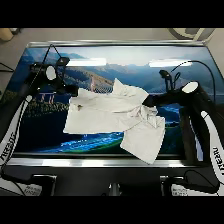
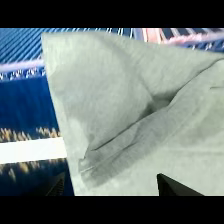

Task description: Fold the shirts.

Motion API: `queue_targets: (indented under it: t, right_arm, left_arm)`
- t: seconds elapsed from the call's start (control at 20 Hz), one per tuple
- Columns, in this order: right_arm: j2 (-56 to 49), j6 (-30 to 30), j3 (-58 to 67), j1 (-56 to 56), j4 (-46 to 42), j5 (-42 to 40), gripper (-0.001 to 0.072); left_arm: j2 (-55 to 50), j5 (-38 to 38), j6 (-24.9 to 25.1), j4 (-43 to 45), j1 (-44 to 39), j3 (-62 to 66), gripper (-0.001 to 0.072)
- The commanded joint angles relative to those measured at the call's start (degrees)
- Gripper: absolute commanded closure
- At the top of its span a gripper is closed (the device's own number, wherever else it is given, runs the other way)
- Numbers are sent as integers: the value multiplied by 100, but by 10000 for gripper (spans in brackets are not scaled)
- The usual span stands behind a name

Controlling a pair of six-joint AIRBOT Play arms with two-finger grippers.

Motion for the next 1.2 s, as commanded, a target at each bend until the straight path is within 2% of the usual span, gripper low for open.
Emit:
queue_targets:
  t: [0.0, 0.05, 0.15, 0.25, 0.3, 0.35, 0.4, 0.5, 0.7, 0.95, 1.0, 1.1, 1.15]
  right_arm:
    - [146, -258, 584, -588, -654, 1008, 253]
    - [291, -232, 673, -876, -1088, 1563, 221]
    - [586, -35, 442, -1228, -1969, 2452, 221]
    - [951, 52, -188, -1353, -2463, 2474, 223]
    - [1108, 44, -542, -1357, -2441, 2267, 223]
    - [1211, 39, -872, -1344, -2382, 2140, 223]
    - [1255, -31, -1113, -1344, -2260, 2118, 223]
    - [1259, -149, -1390, -1344, -2149, 2114, 223]
    - [1259, -151, -1445, -1344, -2153, 2011, 223]
    - [1259, -149, -1449, -1344, -2155, 1825, 221]
    - [1259, -146, -1478, -1344, -2159, 1729, 218]
    - [1257, -122, -1663, -1344, -2146, 1414, 186]
    - [1257, -122, -1794, -1344, -2096, 1202, 137]
  left_arm:
    - [33, -1281, 640, -195, 463, -2, 51]
    - [142, -1464, 638, -404, 752, -52, 66]
    - [503, -1495, 754, -1408, 1384, -625, 263]
    - [857, -1471, 1062, -2149, 1912, -1663, 258]
    - [992, -1399, 1099, -2275, 2098, -2216, 251]
    - [1113, -1290, 1189, -2369, 2260, -2780, 201]
    - [1204, -1152, 1331, -2481, 2387, -3272, 183]
    - [1274, -800, 1543, -2758, 2485, -3934, 185]
    - [1257, 125, 1582, -3202, 2343, -4485, 187]
    - [1191, 739, 1576, -3285, 2087, -4533, 189]
    - [1191, 839, 1552, -3279, 2044, -4533, 229]
    - [1191, 994, 1449, -3285, 2013, -4531, 466]
    - [1191, 999, 1451, -3298, 2013, -4531, 604]
